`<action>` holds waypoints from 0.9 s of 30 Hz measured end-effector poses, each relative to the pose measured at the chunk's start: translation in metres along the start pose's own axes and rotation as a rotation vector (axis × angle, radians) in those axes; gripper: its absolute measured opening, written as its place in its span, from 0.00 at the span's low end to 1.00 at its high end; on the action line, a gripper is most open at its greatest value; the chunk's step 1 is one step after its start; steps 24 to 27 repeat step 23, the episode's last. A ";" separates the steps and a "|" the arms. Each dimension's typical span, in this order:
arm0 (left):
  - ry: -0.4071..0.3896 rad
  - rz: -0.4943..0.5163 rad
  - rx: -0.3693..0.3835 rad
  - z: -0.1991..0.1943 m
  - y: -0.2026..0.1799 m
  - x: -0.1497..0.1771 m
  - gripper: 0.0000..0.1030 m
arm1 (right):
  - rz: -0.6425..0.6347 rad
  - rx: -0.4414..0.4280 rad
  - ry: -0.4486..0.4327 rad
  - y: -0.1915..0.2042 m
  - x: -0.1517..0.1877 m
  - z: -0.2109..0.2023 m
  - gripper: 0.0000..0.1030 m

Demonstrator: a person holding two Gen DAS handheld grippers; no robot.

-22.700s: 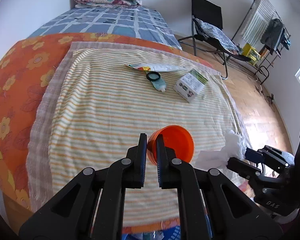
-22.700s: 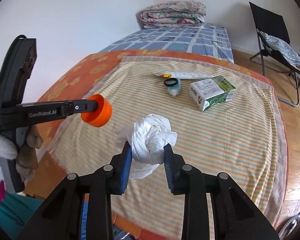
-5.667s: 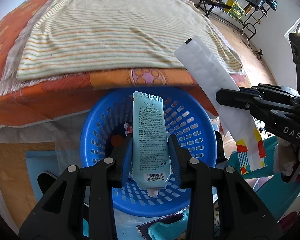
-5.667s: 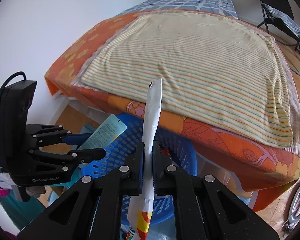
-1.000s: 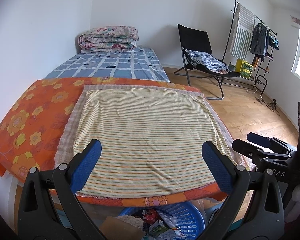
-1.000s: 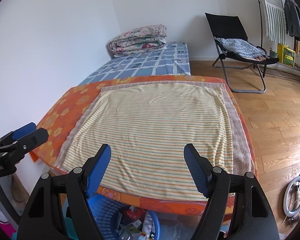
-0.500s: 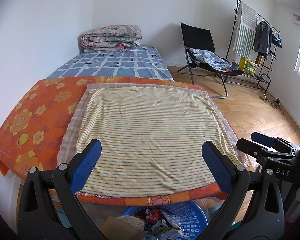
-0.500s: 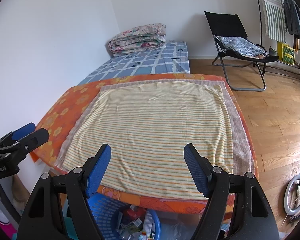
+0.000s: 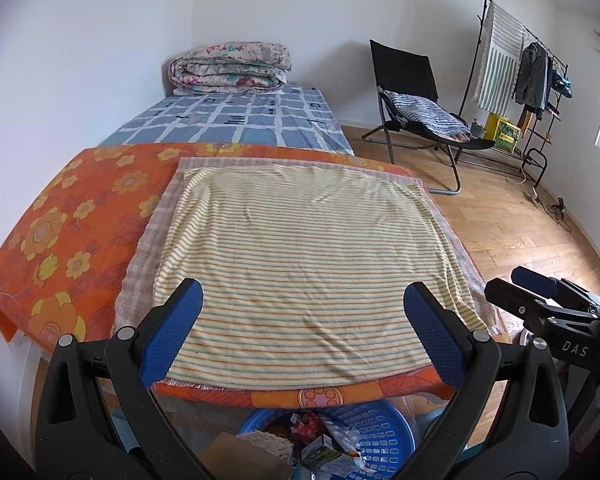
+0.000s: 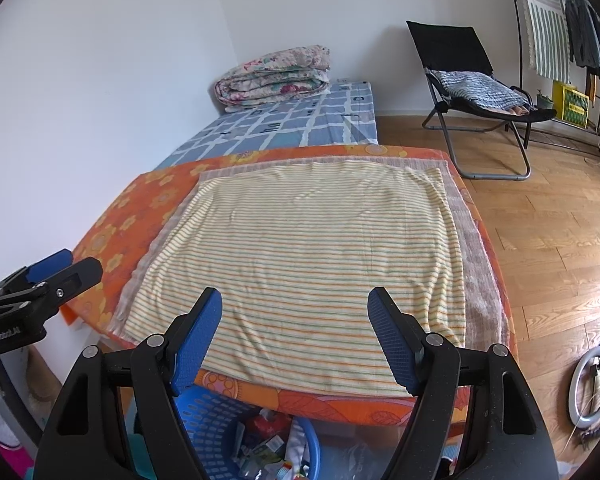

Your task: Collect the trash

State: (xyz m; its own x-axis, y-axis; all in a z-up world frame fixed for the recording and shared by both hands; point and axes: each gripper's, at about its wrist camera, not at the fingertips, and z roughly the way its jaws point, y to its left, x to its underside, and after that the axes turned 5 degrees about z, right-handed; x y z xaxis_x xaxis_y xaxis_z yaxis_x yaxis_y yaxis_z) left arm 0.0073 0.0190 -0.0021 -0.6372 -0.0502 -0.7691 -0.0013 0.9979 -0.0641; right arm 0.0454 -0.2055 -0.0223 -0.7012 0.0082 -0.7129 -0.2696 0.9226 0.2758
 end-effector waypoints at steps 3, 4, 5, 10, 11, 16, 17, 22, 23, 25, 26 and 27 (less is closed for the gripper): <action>0.010 -0.005 0.002 0.002 0.000 0.002 0.99 | -0.001 0.001 0.000 0.000 0.000 0.000 0.73; 0.012 -0.006 0.002 0.002 0.000 0.002 0.99 | 0.000 0.001 0.001 0.000 0.000 0.000 0.73; 0.015 -0.007 0.004 0.002 0.000 0.003 0.99 | 0.001 0.002 0.001 -0.001 0.000 0.001 0.73; 0.025 -0.008 0.003 0.003 -0.002 0.003 0.99 | 0.005 0.005 0.004 -0.003 0.003 0.001 0.73; 0.027 -0.009 0.001 0.003 -0.002 0.003 0.99 | 0.005 0.005 0.003 -0.003 0.002 0.001 0.73; 0.035 -0.015 -0.011 0.004 -0.001 0.004 0.99 | 0.005 0.005 0.004 -0.003 0.002 0.001 0.73; 0.036 -0.013 -0.018 0.004 -0.001 0.005 0.99 | 0.005 0.005 0.003 -0.003 0.002 0.001 0.73; 0.027 -0.001 -0.043 0.003 -0.003 0.005 0.99 | 0.005 0.009 0.004 -0.004 0.004 0.001 0.73; 0.028 -0.004 -0.044 0.004 -0.001 0.005 0.99 | 0.004 0.011 0.005 -0.005 0.005 0.001 0.73; 0.028 -0.004 -0.044 0.004 -0.001 0.005 0.99 | 0.004 0.011 0.005 -0.005 0.005 0.001 0.73; 0.028 -0.004 -0.044 0.004 -0.001 0.005 0.99 | 0.004 0.011 0.005 -0.005 0.005 0.001 0.73; 0.028 -0.004 -0.044 0.004 -0.001 0.005 0.99 | 0.004 0.011 0.005 -0.005 0.005 0.001 0.73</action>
